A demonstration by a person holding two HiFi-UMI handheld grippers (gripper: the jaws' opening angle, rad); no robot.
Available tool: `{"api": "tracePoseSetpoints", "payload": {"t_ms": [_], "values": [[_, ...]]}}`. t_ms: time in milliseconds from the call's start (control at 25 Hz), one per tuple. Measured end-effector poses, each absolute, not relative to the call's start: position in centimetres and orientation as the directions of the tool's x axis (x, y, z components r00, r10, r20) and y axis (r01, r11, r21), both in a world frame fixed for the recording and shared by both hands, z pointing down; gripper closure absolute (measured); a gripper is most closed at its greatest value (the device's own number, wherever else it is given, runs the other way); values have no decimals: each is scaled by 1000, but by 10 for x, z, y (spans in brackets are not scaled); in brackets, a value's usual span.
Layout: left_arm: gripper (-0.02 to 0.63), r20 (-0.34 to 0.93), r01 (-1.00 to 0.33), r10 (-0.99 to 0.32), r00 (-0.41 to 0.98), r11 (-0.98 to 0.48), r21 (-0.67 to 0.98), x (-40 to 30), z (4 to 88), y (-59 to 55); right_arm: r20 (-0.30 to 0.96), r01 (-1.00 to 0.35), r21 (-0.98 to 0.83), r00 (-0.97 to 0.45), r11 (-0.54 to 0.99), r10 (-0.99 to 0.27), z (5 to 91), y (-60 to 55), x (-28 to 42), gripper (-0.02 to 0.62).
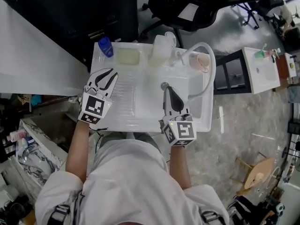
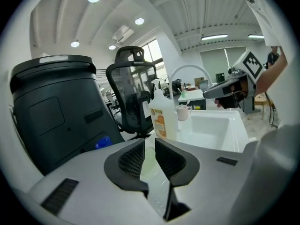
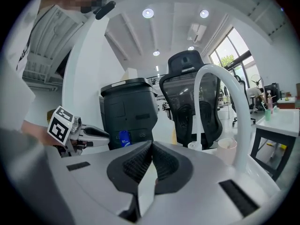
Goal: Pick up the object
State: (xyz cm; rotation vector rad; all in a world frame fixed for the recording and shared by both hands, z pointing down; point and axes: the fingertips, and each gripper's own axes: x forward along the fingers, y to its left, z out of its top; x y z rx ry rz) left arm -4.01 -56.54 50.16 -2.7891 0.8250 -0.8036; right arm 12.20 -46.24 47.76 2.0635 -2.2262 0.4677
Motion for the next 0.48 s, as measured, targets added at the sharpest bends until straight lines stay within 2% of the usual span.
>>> {"api": "tracePoseSetpoints", "payload": {"t_ms": [480], "values": [[541, 612, -176, -368, 700, -919, -352, -3, 571, -605, 305, -980, -190, 0, -61, -952, 503, -479, 125, 592]]}}
